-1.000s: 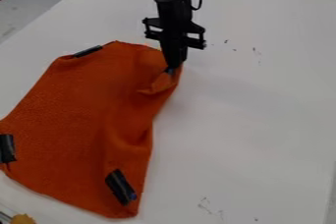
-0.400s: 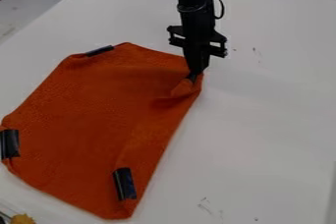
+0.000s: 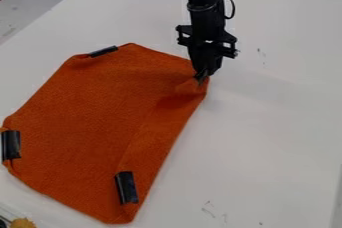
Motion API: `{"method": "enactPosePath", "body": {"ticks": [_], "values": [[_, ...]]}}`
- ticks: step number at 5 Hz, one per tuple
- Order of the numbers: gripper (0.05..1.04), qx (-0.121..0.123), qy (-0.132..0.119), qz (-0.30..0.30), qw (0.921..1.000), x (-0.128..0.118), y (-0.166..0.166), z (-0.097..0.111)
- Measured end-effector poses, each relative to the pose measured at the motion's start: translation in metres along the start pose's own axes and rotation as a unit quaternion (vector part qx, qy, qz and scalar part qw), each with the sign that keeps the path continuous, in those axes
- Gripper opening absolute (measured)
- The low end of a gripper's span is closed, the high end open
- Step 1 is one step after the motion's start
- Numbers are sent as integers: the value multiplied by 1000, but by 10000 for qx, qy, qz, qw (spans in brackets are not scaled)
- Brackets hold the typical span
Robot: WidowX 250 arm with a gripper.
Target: Unfold the cloth from the bottom left to the top right
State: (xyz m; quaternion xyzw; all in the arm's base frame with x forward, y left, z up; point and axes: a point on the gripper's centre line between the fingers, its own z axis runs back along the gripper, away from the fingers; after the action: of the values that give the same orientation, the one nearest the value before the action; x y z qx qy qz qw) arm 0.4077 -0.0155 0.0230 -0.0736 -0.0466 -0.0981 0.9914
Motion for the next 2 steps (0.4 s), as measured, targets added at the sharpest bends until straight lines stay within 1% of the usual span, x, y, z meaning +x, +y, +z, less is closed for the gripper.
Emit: {"method": "enactPosePath", "body": {"ticks": [1, 2], "values": [[803, 164, 39, 145, 9998, 0, -3, -1], [1004, 100, 183, 482, 9986, -3, -18, -4]]}}
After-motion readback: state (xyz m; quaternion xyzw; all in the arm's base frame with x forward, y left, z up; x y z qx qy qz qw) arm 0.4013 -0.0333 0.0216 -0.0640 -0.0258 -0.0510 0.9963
